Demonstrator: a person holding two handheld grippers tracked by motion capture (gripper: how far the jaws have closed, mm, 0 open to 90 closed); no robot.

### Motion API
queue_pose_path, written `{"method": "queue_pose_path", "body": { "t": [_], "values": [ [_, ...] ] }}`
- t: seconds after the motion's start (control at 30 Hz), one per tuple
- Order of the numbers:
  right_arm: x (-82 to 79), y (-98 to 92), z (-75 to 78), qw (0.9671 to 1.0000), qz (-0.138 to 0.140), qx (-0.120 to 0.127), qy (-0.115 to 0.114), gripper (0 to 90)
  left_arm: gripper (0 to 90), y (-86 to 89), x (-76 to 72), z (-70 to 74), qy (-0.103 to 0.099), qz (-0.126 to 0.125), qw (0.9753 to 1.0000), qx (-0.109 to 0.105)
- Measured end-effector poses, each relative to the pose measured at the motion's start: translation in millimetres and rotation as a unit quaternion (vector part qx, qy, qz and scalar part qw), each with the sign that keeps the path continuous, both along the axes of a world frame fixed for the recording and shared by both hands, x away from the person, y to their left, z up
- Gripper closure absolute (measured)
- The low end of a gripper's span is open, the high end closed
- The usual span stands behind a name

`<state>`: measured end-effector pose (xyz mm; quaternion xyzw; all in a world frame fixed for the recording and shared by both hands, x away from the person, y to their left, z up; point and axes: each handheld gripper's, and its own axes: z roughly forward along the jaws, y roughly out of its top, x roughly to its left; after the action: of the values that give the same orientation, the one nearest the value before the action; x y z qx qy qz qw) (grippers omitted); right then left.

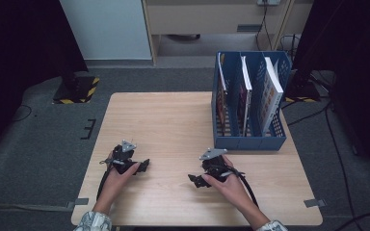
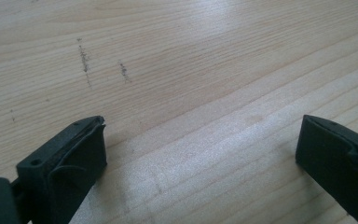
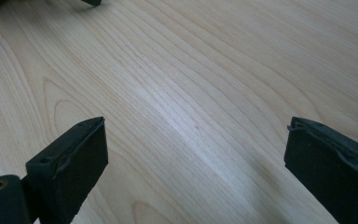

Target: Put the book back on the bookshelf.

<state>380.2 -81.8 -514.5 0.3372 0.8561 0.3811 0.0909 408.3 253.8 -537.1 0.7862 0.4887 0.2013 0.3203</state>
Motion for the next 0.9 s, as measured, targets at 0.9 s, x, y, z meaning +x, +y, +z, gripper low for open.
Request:
{"method": "queue_pose_path", "body": {
  "t": [0.9],
  "values": [
    [43.3,53.7,-22.6,0.9991,-0.041,0.002,-0.010,7.8,0.6,0.0,0.2,-0.1,0.001,-0.001,1.0000,-0.001]
  ]
}}
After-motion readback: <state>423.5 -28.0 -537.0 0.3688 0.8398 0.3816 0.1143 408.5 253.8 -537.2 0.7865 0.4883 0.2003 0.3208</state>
